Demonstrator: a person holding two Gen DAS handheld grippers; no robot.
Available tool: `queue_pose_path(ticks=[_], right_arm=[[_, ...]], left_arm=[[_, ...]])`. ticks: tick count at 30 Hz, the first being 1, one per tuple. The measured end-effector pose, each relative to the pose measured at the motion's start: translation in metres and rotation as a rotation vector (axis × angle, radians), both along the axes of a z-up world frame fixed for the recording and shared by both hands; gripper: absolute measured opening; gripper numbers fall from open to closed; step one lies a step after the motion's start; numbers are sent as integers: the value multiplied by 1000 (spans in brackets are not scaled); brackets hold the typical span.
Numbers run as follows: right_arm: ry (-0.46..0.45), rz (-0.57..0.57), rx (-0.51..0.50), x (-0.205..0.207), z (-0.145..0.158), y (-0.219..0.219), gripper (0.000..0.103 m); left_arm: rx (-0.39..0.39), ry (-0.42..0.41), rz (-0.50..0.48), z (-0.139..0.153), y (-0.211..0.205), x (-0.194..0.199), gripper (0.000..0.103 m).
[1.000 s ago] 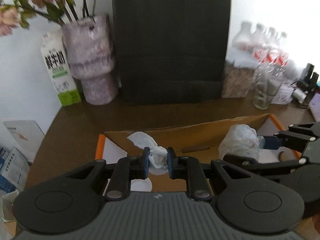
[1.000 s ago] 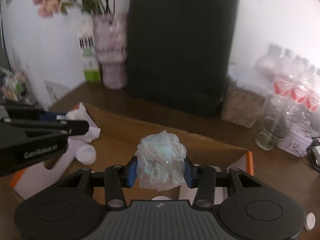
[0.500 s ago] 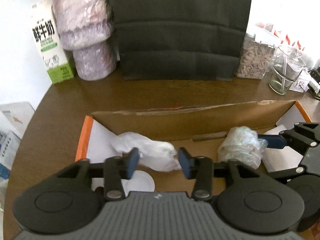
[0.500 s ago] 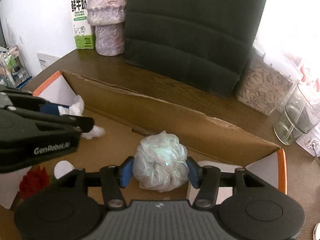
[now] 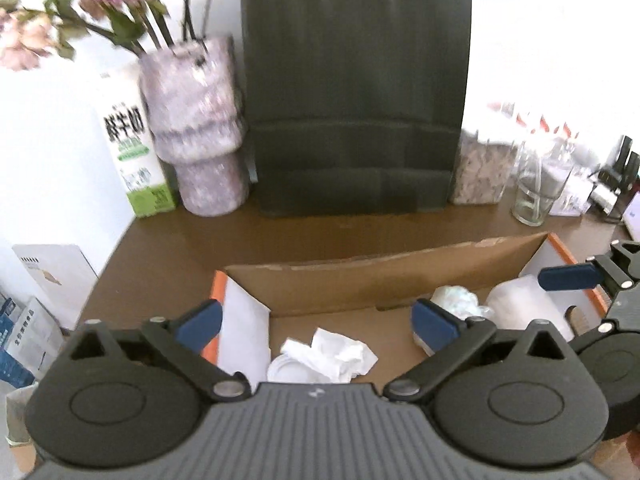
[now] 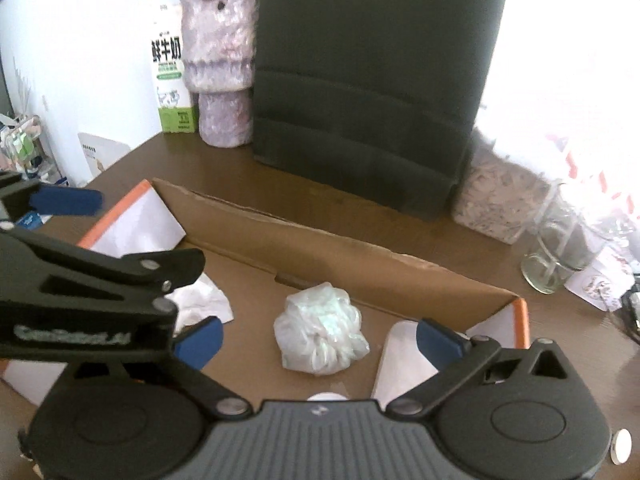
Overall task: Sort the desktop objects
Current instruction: 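Lift both open tools out of the box toward the items beside it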
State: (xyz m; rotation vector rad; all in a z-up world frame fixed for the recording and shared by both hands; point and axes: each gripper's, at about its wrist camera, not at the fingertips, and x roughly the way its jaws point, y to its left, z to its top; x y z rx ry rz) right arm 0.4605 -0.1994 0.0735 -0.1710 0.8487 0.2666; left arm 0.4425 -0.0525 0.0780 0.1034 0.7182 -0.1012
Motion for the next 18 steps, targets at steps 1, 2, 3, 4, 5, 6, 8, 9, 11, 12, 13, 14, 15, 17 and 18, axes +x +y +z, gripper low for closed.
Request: queue_pose_path(ticks=[1, 2, 3, 4, 5, 6, 8, 9, 11, 12, 13, 14, 15, 17, 18], right_arm=[[-8, -2, 3, -5, 4, -1, 103], [-18, -2, 6, -11, 10, -2, 103], [-32, -1, 7, -19, 15, -4, 103], [-45, 0, 8, -26, 20, -6, 103], [-62, -2, 10, -34, 26, -7, 103], [-78, -3, 14, -43, 31, -10, 103], [-115, -7, 23, -63, 42, -15, 103], [-136, -8, 26, -74, 47, -17, 103], [-170, -6, 32, -94, 54, -23, 103], [-186, -6, 34, -104, 57, -25, 103], [-202, -5, 35, -115, 59, -28, 103], [-214, -4, 39, -125, 60, -31, 103], [-224, -3, 41, -136, 61, -33, 103], [-244, -6, 44, -154, 61, -37, 103], [-252, -5, 43, -164, 59, -39, 103]], left_arm=[[-2, -11, 1, 4, 2, -5, 103], [-5, -21, 5, 8, 4, -11, 103], [-9, -31, 6, 12, 5, -18, 103], [-13, -43, 7, 15, 8, -26, 103], [-17, -58, 8, 19, 10, -34, 103], [-18, -72, 7, 22, 12, -41, 103], [-21, -102, 8, 29, 18, -60, 103], [-25, -115, 11, 31, 21, -69, 103], [-32, -137, 17, 34, 27, -88, 103], [-34, -149, 21, 35, 30, -98, 103], [-33, -159, 24, 36, 34, -108, 103], [-32, -167, 27, 35, 37, -117, 103], [-30, -174, 28, 34, 40, -127, 103], [-32, -190, 30, 32, 46, -146, 103], [-32, -195, 31, 30, 49, -155, 103]])
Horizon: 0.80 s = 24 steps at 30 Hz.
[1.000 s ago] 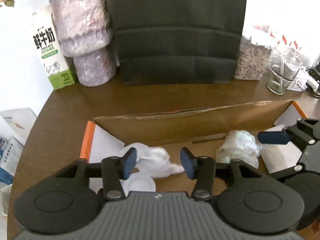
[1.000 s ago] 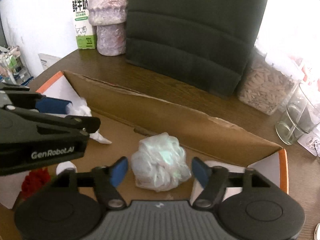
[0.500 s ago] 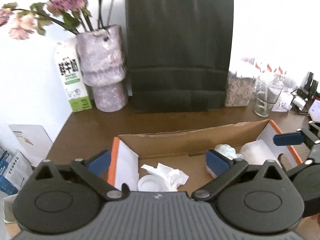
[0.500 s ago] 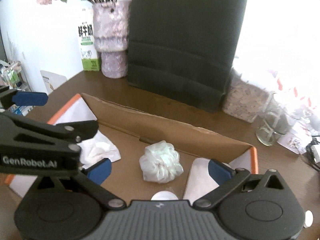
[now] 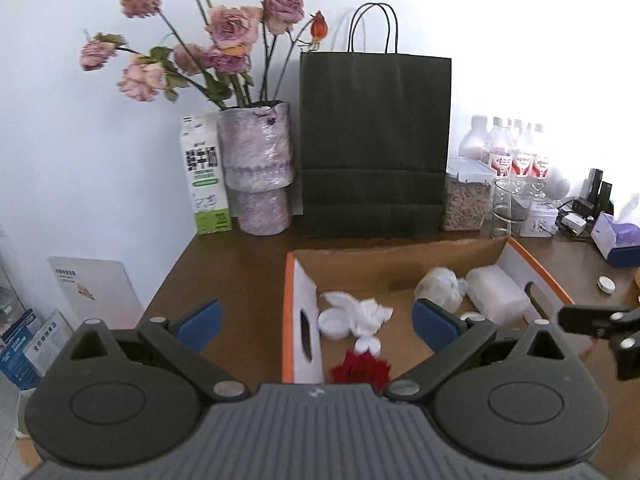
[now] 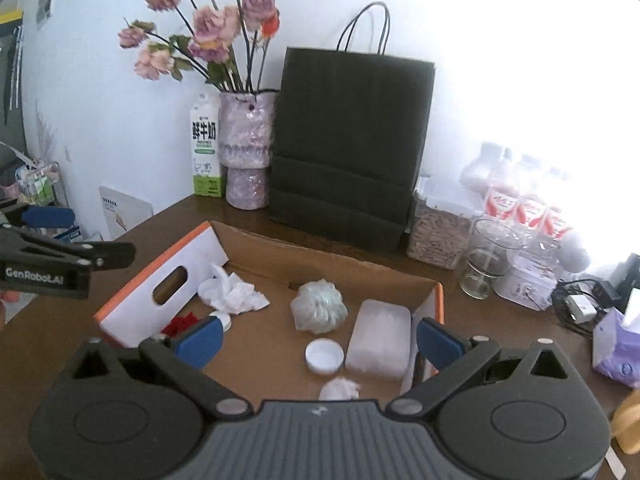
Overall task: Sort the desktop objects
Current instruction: 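Lift both open tools out of the box toward the items beside it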
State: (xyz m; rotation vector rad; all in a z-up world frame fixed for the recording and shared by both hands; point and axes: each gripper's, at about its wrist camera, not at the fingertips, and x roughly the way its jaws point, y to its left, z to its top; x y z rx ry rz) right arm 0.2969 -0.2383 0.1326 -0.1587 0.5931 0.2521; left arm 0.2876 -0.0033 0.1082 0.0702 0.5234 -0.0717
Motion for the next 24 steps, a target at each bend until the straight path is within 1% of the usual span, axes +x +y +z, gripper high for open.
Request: queue_pose_path(ticks=[4, 9, 11, 13, 19, 22, 24], right_arm=[[-25, 8, -1, -36, -9, -4, 103], [-50, 7, 4, -75, -24, -3, 103], [-50, -1, 11, -89, -31, -3, 103], [-37, -3, 30, -98, -40, -4, 103], [16, -49, 66, -110, -69, -4, 103], [55, -65, 75, -104, -83, -2, 103], [73, -73, 60, -96, -88, 3, 103]], left_arm=[[-1, -29, 10, -9, 10, -33, 103], [36, -49, 26, -28, 18, -67, 103], [52, -50, 34, -36, 22, -77, 103], [53, -40, 45, -43, 28, -86, 103], [44, 13, 85, -65, 47, -98, 103], [39, 42, 104, -73, 54, -94, 103], [32, 54, 113, -78, 58, -91, 103]])
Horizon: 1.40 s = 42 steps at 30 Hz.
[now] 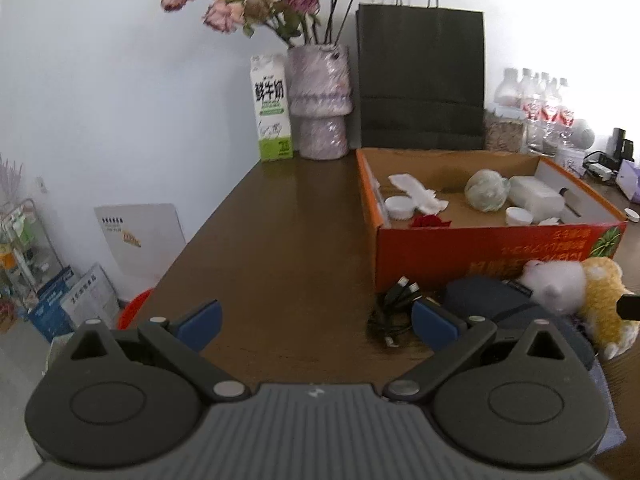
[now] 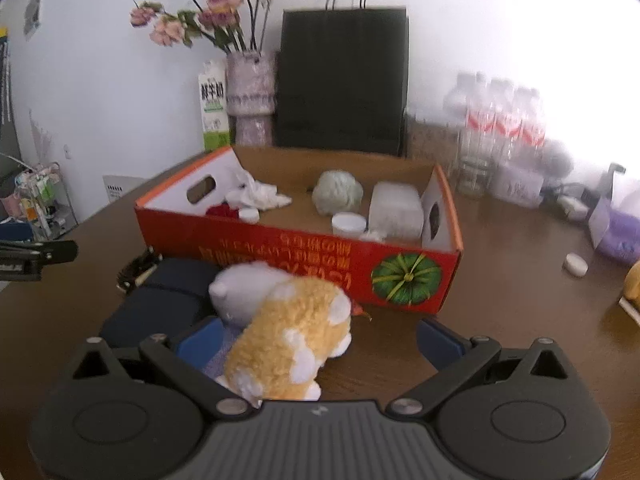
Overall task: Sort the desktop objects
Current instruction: 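Lift both open tools out of the box toward the items beside it, then grasp the white-and-yellow plush toy with the right tool, then grasp the black cable with the left tool while the right tool holds the plush toy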
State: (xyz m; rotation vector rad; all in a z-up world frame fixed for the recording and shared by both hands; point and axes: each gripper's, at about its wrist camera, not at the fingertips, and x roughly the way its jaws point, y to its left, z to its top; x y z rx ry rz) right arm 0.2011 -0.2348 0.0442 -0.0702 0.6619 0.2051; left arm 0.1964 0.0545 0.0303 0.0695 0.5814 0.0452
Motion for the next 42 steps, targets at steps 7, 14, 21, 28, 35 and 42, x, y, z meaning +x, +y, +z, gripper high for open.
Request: queue_pose_path(ticks=[7, 14, 21, 28, 35, 42], right_arm=[[32, -15, -31, 24, -17, 17, 103], [97, -19, -42, 42, -32, 24, 80], [97, -10, 50, 38, -34, 12, 66], [66, -54, 80, 30, -30, -6, 64], [42, -101, 77, 23, -26, -27, 64], [39, -138, 75, 20, -30, -42, 64]], left_arm=[[17, 24, -4, -14, 4, 8, 103], [-6, 43, -12, -21, 10, 14, 103], [-10, 52, -24, -26, 9, 20, 103], [5, 66, -43, -31, 1, 30, 103], [24, 73, -67, -36, -12, 44, 103], [37, 82, -62, -42, -18, 62, 96]])
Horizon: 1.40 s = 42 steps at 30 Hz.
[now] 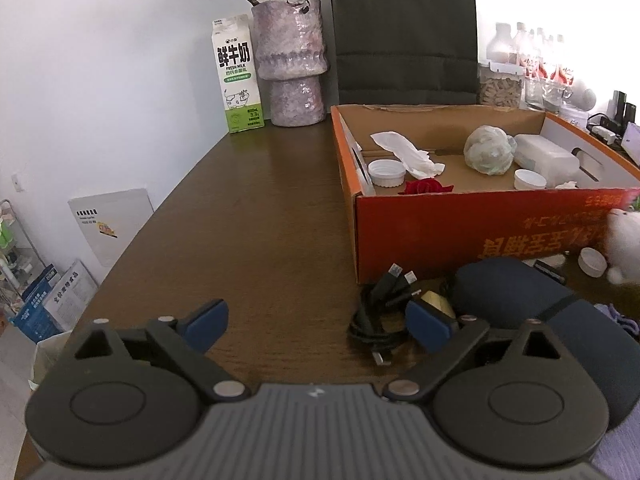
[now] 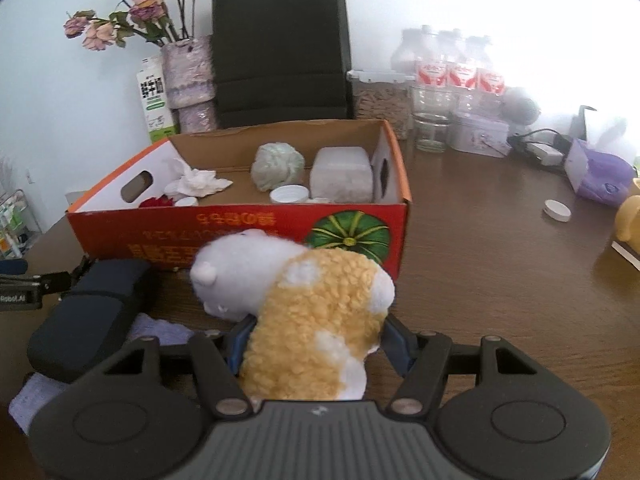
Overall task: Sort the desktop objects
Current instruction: 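Grasp the black cable with the left tool while the right tool holds the plush toy, then carry the cable and plush toy into the box and release both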
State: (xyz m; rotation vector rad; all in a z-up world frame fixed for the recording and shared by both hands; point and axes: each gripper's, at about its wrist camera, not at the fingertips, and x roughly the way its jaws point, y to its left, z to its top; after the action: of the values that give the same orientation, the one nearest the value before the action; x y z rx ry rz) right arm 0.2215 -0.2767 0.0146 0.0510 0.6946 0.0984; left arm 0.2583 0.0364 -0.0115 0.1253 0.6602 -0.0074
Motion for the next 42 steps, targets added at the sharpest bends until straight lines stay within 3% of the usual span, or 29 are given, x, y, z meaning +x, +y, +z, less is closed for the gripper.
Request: queue_pose_path(ticks=[2, 4, 13, 27, 30, 42], right_arm=[[1, -8, -2, -1, -2, -3, 64], [5, -15, 1, -1, -3, -6, 64], [13, -9, 13, -1, -8, -10, 64], [14, -2, 18, -5, -9, -10, 64], [14, 1, 25, -5, -8, -10, 64], [2, 8, 42, -10, -4, -11, 64]], left_arm=[[1, 12, -1, -3, -1, 4, 92], [-4, 21, -5, -5, -1, 8, 81], [-99, 48, -25, -7, 9, 9, 67], [-36, 70, -36, -3, 3, 7, 53], [-125, 89, -65, -4, 8, 9, 23], [-144, 41, -30, 4, 6, -13, 18]])
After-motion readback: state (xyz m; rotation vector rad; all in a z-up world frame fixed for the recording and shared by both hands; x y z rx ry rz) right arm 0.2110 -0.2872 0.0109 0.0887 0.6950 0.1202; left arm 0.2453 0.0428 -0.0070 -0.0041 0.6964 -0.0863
